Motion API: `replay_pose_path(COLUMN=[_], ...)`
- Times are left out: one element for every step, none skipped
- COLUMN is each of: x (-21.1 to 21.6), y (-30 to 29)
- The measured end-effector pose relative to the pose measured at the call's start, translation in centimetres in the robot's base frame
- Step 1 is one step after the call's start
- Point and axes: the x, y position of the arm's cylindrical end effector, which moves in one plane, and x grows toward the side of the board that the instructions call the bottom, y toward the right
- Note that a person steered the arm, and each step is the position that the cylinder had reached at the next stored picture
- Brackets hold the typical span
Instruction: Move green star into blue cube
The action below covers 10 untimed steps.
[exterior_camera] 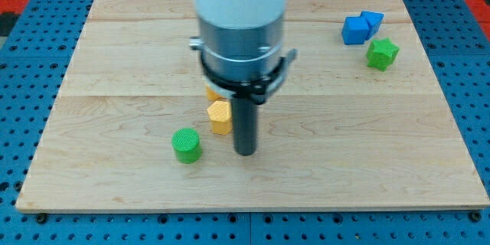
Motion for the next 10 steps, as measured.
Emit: replay_pose_path(x=[-4.1, -3.9, -4.5, -5.0, -5.8, -5.8, -5.8, -6.4, -9.3, -12.7], y=[0.6, -0.9, -4.0, -2.7, -0.5, 0.2, 0.3, 2.9, 8.9, 15.9])
